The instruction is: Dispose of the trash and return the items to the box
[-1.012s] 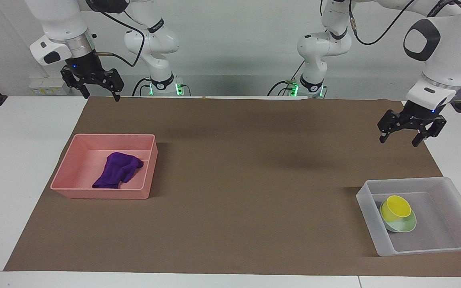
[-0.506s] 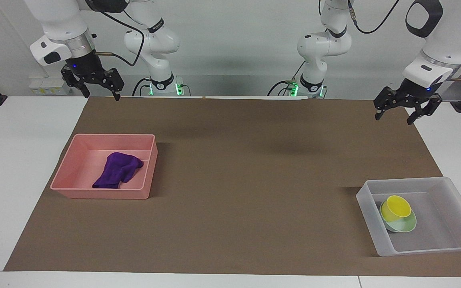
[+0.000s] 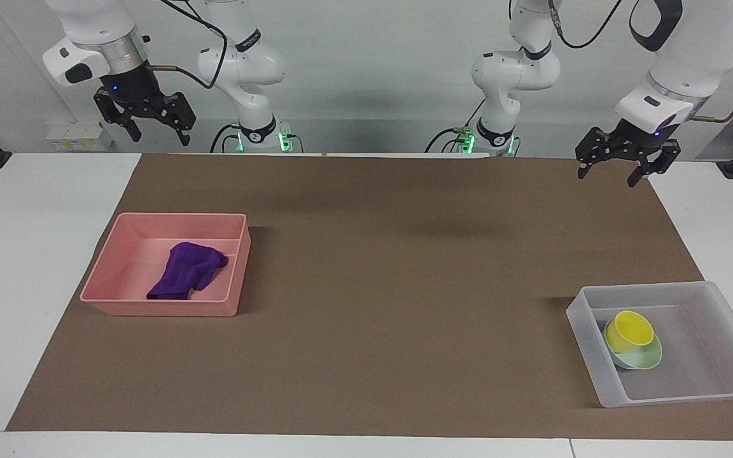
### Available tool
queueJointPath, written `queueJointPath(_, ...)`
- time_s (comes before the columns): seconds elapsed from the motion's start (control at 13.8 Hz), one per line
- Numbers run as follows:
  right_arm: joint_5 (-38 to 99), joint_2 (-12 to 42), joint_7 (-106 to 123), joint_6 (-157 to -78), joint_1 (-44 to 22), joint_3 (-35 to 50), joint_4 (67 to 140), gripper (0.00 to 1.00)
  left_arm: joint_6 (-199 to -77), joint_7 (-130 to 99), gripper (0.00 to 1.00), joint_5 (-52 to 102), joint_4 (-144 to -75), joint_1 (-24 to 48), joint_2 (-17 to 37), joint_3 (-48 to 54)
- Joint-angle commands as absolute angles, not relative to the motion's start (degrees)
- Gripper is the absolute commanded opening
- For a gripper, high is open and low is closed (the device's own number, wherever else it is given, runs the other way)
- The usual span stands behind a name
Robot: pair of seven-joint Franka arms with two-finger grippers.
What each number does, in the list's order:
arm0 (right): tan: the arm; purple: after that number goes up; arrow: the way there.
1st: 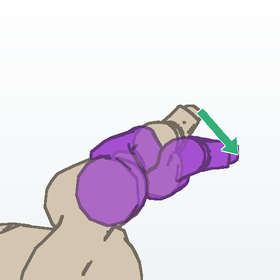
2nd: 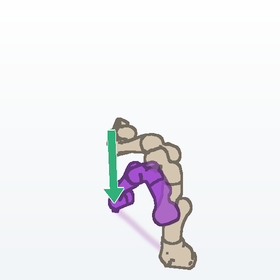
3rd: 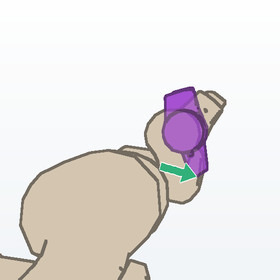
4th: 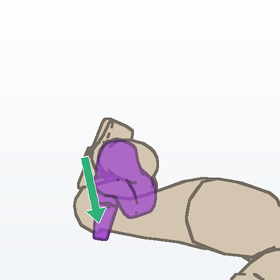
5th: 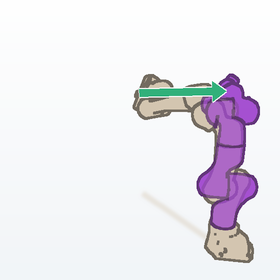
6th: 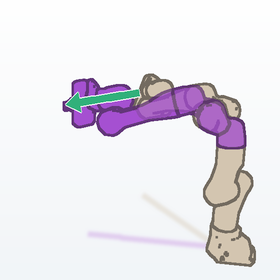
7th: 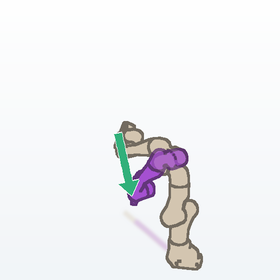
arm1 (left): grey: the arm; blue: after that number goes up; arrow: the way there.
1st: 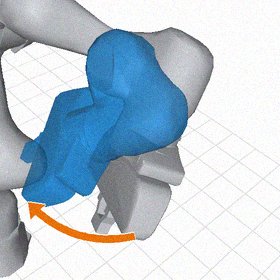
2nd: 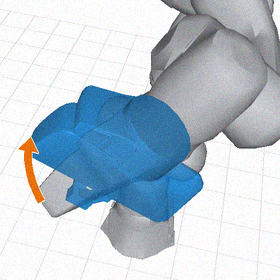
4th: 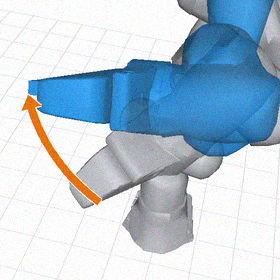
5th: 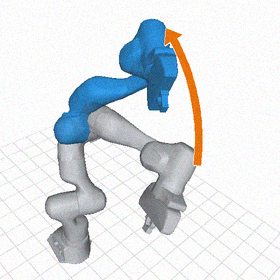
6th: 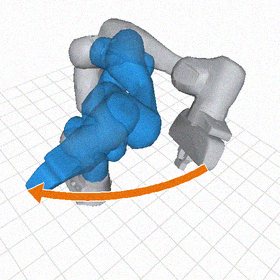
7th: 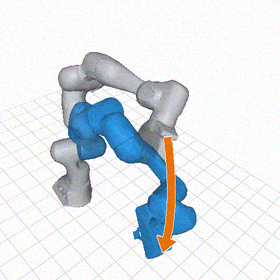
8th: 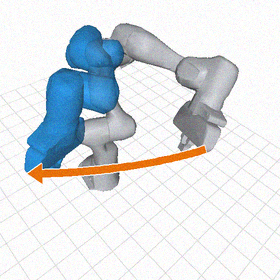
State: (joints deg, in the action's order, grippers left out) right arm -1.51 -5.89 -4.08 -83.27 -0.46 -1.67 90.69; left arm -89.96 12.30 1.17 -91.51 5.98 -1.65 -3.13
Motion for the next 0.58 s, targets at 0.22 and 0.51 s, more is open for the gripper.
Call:
queueJointPath(0.22,-0.79,-6.33,-2.55,-83.67,-0.26,-1.41,90.97,1.0,-86.84,10.81,1.0,0.09,-89.65,7.73,-2.2,-6.06)
queueJointPath(0.51,-0.79,-6.42,-2.63,-83.67,-0.18,-1.41,90.97,1.0,-86.92,7.38,1.0,0.09,-89.56,7.65,-2.29,-6.15)
